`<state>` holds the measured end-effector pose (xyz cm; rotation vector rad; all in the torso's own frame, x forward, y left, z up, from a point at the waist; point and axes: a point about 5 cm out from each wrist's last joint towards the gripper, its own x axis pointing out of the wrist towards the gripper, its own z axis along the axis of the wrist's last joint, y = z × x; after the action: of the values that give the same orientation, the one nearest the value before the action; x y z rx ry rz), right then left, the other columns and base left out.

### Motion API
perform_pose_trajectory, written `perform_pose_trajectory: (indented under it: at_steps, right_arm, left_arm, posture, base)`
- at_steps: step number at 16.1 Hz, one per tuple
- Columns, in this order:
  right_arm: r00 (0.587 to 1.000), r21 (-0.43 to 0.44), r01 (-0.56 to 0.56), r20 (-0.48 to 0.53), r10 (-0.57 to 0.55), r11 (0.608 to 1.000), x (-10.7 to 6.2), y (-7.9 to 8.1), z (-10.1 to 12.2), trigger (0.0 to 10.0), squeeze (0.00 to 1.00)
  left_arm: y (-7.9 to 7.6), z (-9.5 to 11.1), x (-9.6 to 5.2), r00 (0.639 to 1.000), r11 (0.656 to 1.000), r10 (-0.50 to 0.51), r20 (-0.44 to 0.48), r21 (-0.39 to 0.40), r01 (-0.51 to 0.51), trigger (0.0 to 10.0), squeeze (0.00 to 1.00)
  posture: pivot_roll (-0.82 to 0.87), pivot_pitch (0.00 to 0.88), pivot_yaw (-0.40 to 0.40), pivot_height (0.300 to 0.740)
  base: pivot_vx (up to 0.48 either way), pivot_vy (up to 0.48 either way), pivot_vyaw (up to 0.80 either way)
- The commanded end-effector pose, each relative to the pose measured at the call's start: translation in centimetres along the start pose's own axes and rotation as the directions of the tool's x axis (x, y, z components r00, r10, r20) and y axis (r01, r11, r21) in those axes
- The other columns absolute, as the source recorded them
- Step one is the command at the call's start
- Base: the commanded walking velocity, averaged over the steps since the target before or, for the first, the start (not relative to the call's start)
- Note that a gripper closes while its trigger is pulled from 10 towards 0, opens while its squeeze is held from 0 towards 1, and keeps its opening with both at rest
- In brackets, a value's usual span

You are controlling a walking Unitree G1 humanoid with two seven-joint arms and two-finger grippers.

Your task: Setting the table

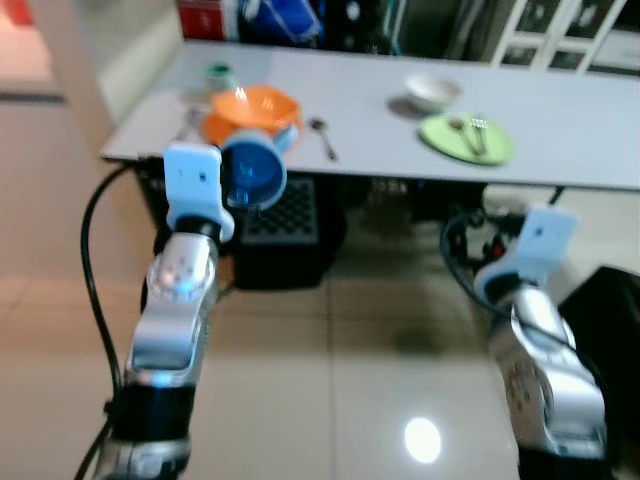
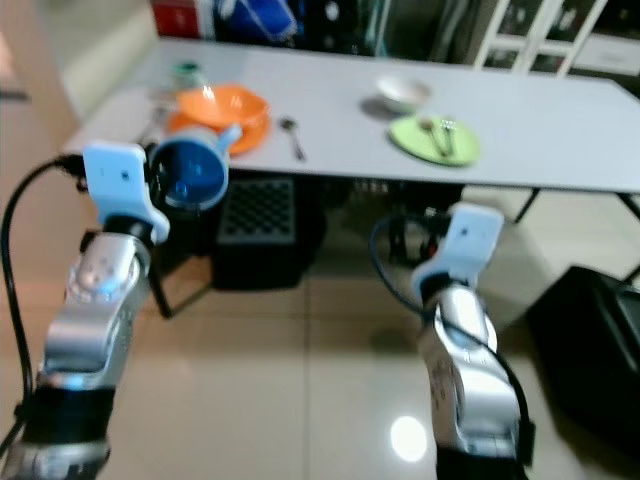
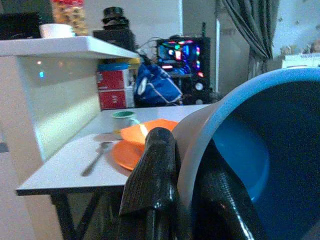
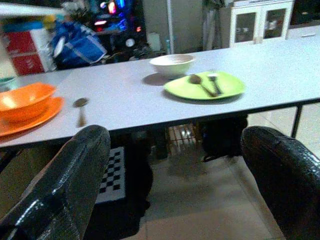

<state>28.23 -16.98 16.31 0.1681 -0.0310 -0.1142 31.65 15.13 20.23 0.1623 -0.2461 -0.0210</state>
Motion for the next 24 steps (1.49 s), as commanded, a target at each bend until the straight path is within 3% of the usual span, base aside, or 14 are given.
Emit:
perform_pose_trajectory:
  at_steps: [1,5,8,12,15,21,24]
  right_arm:
    - [0.999,0.010,0.048,-0.011,-0.048,0.999,0.2,-1.0,-0.3,10.0,0.00]
    - [0.999,-0.005,0.040,0.006,-0.040,0.999,-0.2,-0.8,0.4,10.0,0.00]
    - [0.997,-0.023,0.073,0.016,-0.073,0.997,-0.6,-2.0,0.6,10.0,0.00]
    - [0.997,-0.002,0.079,0.018,-0.079,0.997,-0.5,-1.8,0.5,10.0,0.00]
    - [0.997,0.018,0.082,-0.008,-0.082,0.996,-0.4,-1.8,0.4,10.0,0.00]
    - [0.999,-0.007,0.050,0.007,-0.050,0.999,-0.3,-1.4,1.0,10.0,0.00]
    - [0.999,-0.001,0.033,0.000,-0.033,0.999,0.1,-1.1,0.8,10.0,0.00]
  left_arm:
    - [-1.0,0.3,-0.1,0.999,0.999,-0.043,0.015,0.011,0.043,10.0,0.00]
    - [-0.6,-0.4,0.0,1.000,1.000,-0.024,-0.002,-0.002,0.024,10.0,0.00]
    - [-1.7,-0.6,-0.1,0.998,0.998,-0.056,-0.011,-0.032,0.055,10.0,0.00]
    - [-1.4,-0.5,-0.1,0.999,0.999,-0.049,-0.012,-0.008,0.049,10.0,0.00]
    - [-1.0,-0.9,-0.3,0.998,1.000,-0.013,-0.055,-0.022,0.012,10.0,0.00]
    - [-1.4,0.3,0.5,1.000,0.999,-0.027,0.009,-0.030,0.027,10.0,0.00]
    - [-1.1,0.7,0.5,0.999,0.999,-0.033,0.024,-0.027,0.033,10.0,0.00]
  posture:
    - [-0.02,0.000,-0.021,0.740]
    - [-0.09,0.000,-0.005,0.740]
    - [-0.11,0.000,0.013,0.740]
    - [-0.07,0.000,-0.001,0.740]
    - [-0.07,0.000,-0.002,0.740]
    - [-0.09,0.000,-0.003,0.740]
    - [-0.07,0.000,-0.018,0.740]
  base:
    - [0.000,-0.480,0.00]
    - [0.000,-0.480,0.00]
    - [0.000,-0.480,0.00]
    - [0.000,-0.480,0.00]
    - [0.000,0.000,0.00]
    - [0.000,0.000,0.00]
    - [0.381,0.000,0.00]
